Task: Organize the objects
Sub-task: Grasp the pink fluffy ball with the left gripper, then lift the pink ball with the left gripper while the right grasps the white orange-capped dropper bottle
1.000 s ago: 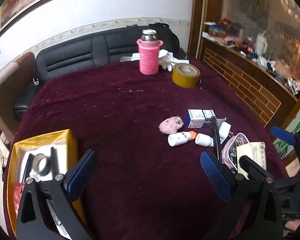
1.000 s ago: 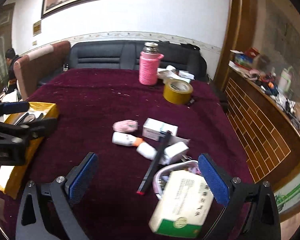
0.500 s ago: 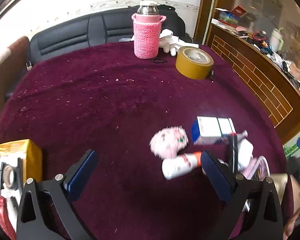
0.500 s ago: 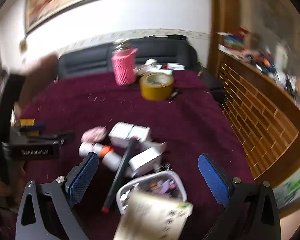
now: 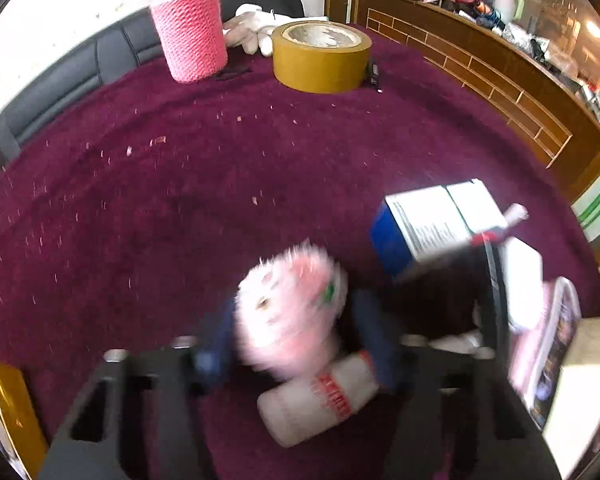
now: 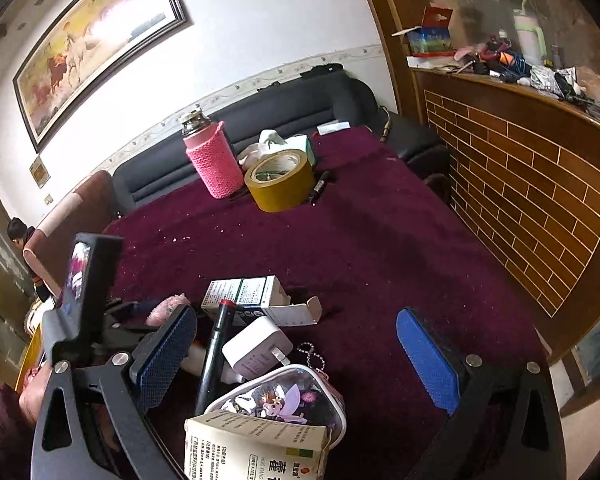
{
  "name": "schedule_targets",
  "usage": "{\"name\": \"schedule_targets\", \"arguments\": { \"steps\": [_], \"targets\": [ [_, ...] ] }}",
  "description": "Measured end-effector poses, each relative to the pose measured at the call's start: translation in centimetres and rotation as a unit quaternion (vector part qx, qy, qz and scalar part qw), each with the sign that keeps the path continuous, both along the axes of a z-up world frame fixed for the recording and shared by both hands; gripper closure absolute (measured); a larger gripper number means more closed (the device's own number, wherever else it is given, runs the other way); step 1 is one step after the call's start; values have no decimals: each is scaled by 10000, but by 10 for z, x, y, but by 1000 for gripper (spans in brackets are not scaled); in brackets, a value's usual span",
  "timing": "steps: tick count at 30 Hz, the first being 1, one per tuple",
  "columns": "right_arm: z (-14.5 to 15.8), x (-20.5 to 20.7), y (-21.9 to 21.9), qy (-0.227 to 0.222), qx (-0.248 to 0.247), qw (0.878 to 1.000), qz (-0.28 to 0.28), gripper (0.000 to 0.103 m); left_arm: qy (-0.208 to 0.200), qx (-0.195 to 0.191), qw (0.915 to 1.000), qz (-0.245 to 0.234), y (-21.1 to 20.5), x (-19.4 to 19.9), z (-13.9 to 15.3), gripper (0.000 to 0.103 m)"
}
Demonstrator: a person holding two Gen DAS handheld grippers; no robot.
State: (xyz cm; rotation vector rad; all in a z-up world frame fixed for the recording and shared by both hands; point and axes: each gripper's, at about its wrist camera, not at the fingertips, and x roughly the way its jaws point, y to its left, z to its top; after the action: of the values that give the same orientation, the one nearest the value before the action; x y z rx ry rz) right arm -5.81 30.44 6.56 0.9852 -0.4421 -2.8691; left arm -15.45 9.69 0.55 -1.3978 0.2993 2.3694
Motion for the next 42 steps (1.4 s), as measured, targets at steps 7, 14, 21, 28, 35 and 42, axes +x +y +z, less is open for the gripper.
{"name": "schedule_targets", "arguments": {
  "steps": [7, 14, 21, 28, 35, 42],
  "targets": [
    [-7, -2, 5, -111, -192, 9997, -44, 1, -64, -49, 10000, -33, -31, 52, 6, 67],
    [-10, -2, 9, -109, -336, 9993, -82, 1, 243, -186, 9995, -32, -19, 57, 4, 33],
    [-14, -3, 15, -8, -462, 9989, -108, 1, 496, -168, 9986, -22, -18, 72, 7, 74],
    [-16, -3, 17, 101, -544, 9984, -115, 1, 690, 423, 9963, 292, -64, 130, 47, 75],
    [5, 10, 6, 174, -456, 9988, -89, 1, 925, 962, 9895, 548, -108, 192, 72, 75],
    [41, 16, -60, -276, -548, 9913, 1165, 1, 991, 1232, 9844, 769, -142, 229, 72, 74]
  ]
}}
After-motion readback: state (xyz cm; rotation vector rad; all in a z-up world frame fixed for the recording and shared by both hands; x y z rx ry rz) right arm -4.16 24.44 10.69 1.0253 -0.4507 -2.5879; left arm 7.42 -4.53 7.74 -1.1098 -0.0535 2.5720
